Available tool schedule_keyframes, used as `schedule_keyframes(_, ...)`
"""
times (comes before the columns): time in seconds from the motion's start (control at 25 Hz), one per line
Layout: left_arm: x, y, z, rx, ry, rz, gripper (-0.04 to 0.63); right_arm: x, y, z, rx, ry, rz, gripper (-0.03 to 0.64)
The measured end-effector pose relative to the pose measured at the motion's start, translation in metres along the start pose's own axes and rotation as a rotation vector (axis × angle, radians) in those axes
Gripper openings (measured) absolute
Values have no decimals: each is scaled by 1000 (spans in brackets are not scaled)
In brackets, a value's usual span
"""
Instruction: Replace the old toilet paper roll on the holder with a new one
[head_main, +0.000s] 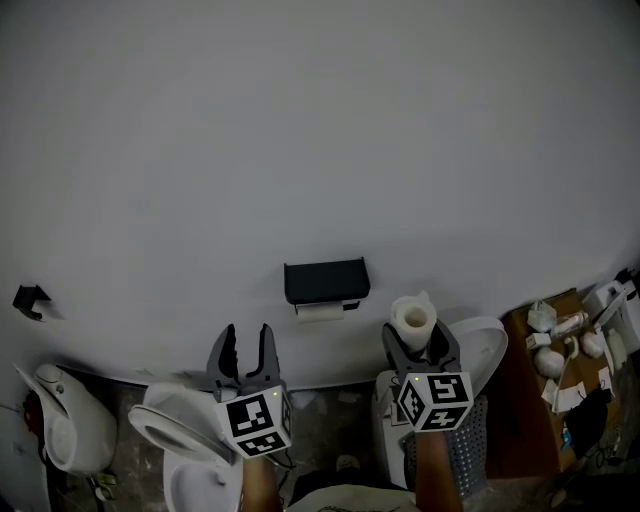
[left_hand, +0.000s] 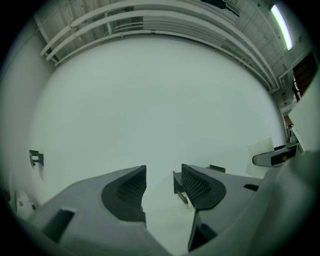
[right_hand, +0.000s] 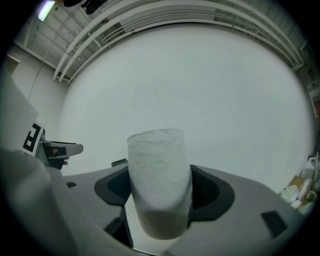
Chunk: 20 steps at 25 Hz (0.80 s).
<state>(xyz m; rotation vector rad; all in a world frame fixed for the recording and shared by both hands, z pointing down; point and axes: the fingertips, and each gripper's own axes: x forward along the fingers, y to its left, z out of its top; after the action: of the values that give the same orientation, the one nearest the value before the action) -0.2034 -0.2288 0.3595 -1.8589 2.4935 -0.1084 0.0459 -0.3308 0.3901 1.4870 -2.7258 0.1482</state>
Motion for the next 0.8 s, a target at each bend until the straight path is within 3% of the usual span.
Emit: schedule_keyframes(0.8,60,6,0,24,5,-91,202,46,3,4,13,5,-60,322)
